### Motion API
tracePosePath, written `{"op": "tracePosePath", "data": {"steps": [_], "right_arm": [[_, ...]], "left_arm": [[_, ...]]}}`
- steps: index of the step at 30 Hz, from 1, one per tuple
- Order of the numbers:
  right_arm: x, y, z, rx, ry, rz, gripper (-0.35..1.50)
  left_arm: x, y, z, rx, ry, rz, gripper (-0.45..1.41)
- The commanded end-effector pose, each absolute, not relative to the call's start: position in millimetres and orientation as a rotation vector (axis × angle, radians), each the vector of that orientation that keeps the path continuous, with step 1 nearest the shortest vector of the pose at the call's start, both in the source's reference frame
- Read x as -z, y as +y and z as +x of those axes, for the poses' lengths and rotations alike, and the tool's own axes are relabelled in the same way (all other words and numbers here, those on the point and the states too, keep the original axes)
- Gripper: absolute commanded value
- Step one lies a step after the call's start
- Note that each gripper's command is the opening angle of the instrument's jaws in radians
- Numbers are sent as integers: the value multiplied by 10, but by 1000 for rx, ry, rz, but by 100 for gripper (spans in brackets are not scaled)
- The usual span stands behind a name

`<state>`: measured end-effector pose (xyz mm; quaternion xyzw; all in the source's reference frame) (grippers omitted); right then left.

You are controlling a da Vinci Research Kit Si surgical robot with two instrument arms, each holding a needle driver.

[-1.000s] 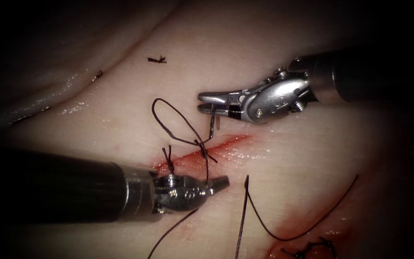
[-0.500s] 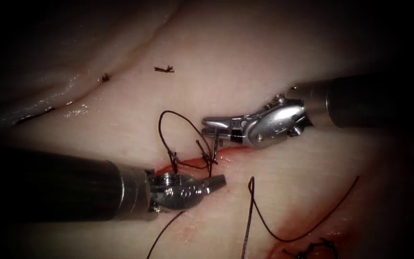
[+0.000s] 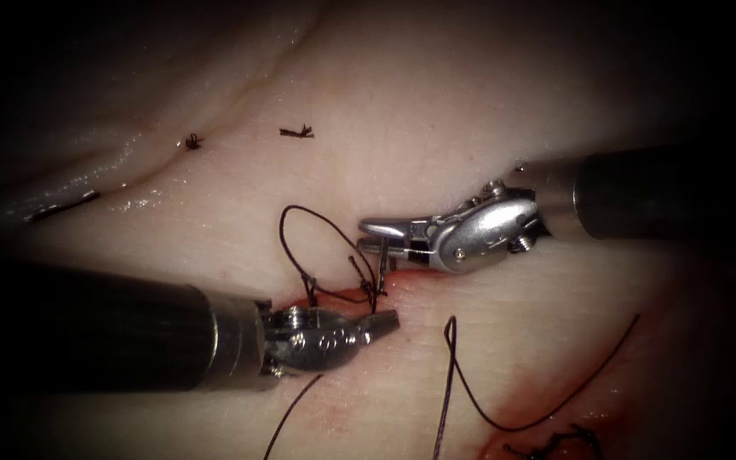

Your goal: Wound Closure

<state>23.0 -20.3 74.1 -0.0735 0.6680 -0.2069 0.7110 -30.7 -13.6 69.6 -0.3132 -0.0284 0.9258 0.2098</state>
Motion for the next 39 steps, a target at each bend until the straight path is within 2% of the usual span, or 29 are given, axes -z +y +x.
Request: {"op": "tracePosePath", "data": {"steps": [1, 31, 39], "right_arm": [[-750, -213, 235, 458, 1478, -152, -35], [-762, -241, 228, 432, 1458, -78, -35], [-743, -222, 208, 411, 1463, -60, -35]], "left_arm": [[-702, -141, -311, -2575, -82, -872, -1], [-702, -141, -309, -2577, -80, -871, -5], [-700, -141, -311, -2575, -80, -869, -6]]}}
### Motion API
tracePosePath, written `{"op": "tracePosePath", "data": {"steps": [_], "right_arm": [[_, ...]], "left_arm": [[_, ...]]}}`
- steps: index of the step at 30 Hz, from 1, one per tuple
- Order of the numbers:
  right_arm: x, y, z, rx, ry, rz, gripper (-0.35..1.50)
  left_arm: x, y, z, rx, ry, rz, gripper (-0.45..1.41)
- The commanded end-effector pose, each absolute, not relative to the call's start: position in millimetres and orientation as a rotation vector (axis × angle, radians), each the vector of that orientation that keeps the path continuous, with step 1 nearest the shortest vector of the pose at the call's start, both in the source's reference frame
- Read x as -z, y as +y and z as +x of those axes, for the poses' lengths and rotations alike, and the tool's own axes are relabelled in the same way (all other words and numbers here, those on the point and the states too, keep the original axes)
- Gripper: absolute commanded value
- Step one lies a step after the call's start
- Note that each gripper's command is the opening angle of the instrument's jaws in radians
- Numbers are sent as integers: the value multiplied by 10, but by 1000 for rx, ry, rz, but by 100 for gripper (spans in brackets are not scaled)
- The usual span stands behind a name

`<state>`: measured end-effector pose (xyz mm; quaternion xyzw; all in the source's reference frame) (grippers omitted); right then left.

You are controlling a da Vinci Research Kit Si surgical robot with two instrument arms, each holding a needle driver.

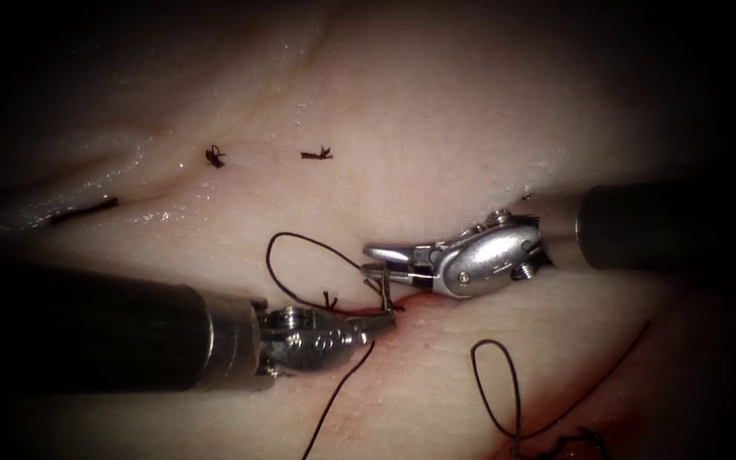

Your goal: Wound Closure

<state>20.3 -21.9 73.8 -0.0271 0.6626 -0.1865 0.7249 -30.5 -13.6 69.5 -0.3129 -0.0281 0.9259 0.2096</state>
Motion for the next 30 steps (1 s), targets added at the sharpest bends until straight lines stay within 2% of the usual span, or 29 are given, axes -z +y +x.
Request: {"op": "tracePosePath", "data": {"steps": [1, 9, 30], "right_arm": [[-743, -221, 205, 412, 1461, -59, -35], [-743, -224, 200, 411, 1454, -56, -35], [-748, -246, 217, 387, 1448, -30, -35]], "left_arm": [[-700, -141, -311, -2574, -81, -868, -6], [-699, -141, -314, -2572, -80, -865, -6], [-699, -141, -312, -2573, -81, -867, -6]]}}
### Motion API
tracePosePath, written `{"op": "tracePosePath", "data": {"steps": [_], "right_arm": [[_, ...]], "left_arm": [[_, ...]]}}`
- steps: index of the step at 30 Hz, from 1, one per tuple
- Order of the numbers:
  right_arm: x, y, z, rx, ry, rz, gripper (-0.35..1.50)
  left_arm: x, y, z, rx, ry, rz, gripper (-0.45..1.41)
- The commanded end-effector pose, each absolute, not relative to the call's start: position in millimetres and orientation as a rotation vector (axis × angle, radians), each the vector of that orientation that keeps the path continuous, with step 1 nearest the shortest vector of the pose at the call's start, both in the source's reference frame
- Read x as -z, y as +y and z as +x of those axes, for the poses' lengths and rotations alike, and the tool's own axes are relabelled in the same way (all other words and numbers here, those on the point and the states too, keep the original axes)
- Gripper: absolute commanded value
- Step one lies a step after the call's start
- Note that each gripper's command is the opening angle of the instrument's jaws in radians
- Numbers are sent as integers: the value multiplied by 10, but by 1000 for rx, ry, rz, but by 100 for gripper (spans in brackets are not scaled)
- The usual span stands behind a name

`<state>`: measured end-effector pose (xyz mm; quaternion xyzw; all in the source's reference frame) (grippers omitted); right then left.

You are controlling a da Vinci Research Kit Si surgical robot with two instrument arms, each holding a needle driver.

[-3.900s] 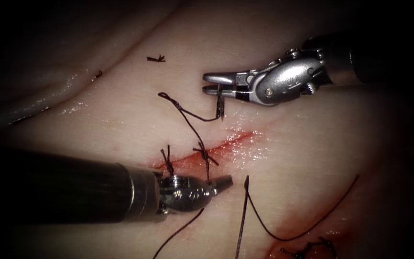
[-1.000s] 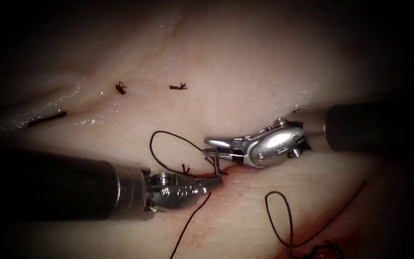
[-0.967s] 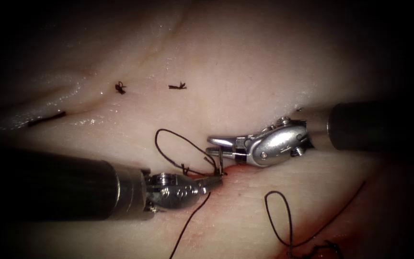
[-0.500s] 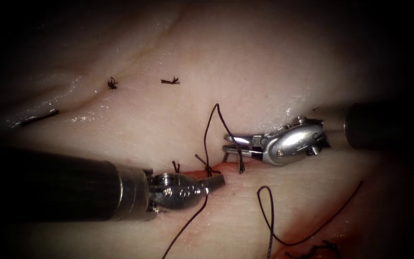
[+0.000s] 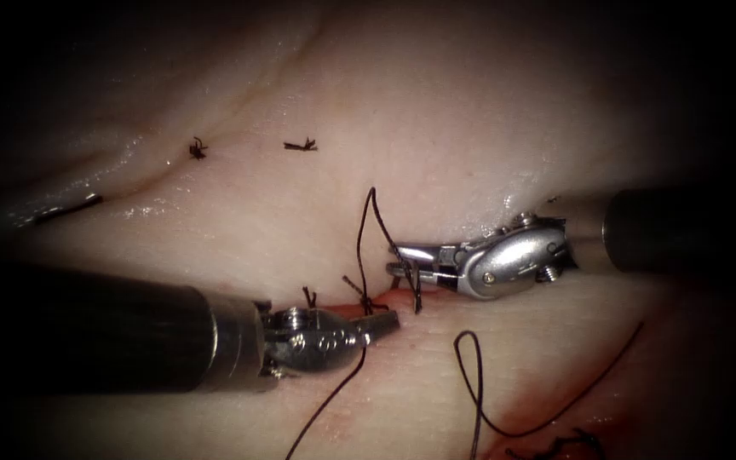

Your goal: Wound Closure

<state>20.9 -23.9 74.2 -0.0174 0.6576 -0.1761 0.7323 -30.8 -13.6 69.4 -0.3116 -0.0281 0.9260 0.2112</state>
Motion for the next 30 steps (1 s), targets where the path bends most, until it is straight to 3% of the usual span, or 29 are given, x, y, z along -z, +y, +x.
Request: {"op": "tracePosePath", "data": {"steps": [1, 30], "right_arm": [[-750, -248, 217, 387, 1450, -23, -35], [-761, -274, 227, 396, 1450, 92, -35]], "left_arm": [[-699, -141, -312, -2574, -81, -868, -6], [-699, -142, -310, -2575, -81, -869, -8]]}}
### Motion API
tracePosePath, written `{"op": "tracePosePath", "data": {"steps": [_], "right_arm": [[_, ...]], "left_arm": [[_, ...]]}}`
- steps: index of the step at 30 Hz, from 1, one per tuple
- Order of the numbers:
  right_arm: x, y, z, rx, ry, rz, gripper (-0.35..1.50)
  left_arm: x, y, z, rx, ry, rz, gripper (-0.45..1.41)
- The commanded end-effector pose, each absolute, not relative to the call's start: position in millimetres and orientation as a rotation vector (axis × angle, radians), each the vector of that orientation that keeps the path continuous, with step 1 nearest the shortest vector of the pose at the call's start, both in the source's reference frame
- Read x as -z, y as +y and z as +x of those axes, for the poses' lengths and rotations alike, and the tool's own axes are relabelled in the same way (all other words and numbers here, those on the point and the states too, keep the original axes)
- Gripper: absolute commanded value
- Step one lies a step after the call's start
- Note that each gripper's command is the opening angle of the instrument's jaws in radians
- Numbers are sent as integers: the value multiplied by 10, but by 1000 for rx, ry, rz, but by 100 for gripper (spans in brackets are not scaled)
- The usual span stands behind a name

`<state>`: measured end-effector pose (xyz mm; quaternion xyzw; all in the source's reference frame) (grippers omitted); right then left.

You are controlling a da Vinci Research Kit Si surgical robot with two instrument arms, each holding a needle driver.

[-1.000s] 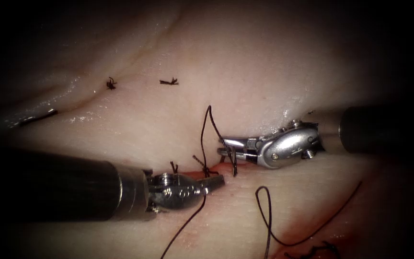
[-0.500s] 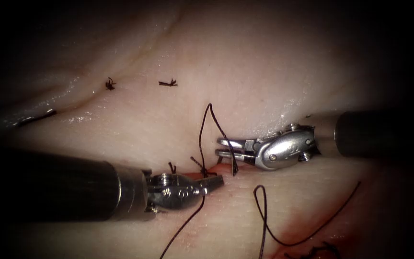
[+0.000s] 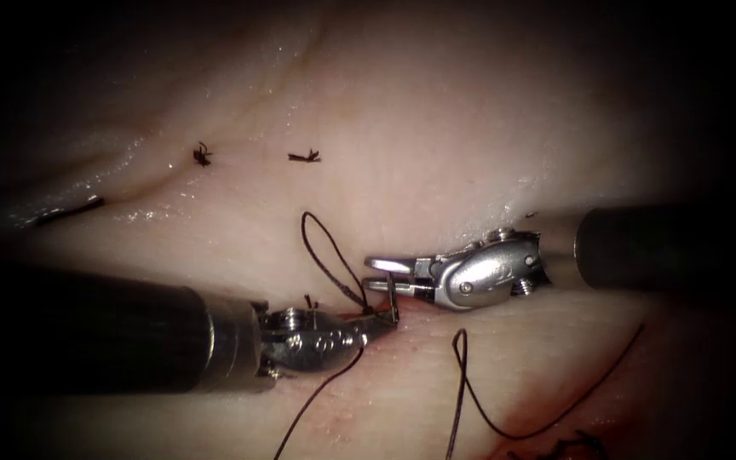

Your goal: Wound Closure

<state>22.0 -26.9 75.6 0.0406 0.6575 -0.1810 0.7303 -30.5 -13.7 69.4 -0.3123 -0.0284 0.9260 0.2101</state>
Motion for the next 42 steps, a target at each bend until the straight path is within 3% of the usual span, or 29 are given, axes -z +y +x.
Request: {"op": "tracePosePath", "data": {"steps": [1, 42], "right_arm": [[-761, -273, 226, 396, 1451, 93, -35], [-781, -309, 205, 365, 1389, 271, -35]], "left_arm": [[-699, -142, -310, -2575, -81, -869, -8], [-699, -142, -310, -2575, -81, -869, -8]]}}
